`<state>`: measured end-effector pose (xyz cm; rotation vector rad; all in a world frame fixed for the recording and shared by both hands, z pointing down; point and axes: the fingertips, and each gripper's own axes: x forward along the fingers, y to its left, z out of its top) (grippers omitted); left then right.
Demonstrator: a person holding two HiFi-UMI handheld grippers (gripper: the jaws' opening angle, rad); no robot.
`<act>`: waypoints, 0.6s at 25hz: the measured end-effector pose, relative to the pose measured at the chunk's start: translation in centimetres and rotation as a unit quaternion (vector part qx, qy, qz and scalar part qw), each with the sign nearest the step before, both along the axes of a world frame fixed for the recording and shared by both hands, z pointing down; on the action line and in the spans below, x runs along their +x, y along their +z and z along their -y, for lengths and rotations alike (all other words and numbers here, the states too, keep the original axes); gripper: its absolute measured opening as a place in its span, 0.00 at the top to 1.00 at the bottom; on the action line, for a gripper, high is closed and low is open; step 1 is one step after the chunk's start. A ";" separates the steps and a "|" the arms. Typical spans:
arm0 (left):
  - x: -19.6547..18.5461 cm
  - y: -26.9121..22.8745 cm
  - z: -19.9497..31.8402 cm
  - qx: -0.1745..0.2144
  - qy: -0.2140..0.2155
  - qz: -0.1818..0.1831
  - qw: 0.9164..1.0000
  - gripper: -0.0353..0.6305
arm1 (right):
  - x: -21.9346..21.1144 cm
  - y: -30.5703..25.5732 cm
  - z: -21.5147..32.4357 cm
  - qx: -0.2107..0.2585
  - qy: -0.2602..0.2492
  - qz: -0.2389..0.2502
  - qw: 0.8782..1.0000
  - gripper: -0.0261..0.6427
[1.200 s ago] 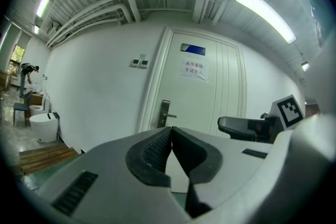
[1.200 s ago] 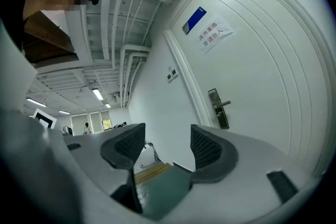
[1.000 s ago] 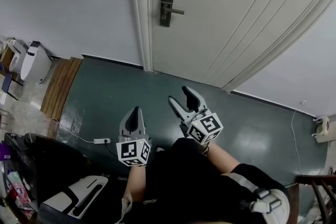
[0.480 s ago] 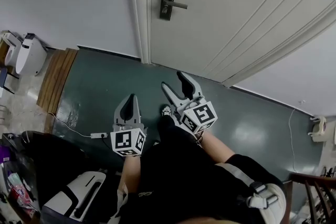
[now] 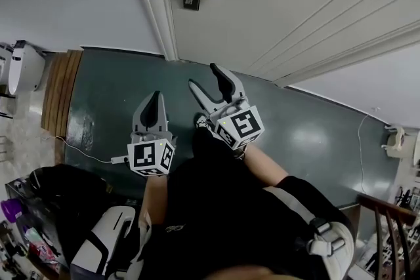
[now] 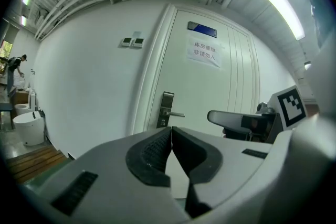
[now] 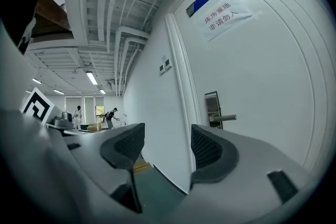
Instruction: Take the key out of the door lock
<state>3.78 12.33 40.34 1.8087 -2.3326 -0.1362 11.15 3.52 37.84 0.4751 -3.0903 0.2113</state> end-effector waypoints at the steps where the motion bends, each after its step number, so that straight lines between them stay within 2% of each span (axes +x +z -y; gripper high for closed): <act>1: -0.2 0.0 1.0 -0.002 0.004 0.000 1.000 0.91 | -0.2 0.1 0.8 -0.002 0.002 0.000 1.000 0.55; 7: -2.3 0.2 6.5 -0.013 0.015 -0.002 1.000 0.91 | -2.4 0.6 5.7 -0.013 0.001 -0.003 1.000 0.55; 15: -5.6 0.2 11.4 -0.022 0.007 -0.003 1.000 0.91 | -5.9 1.4 10.9 -0.036 -0.010 -0.005 0.999 0.55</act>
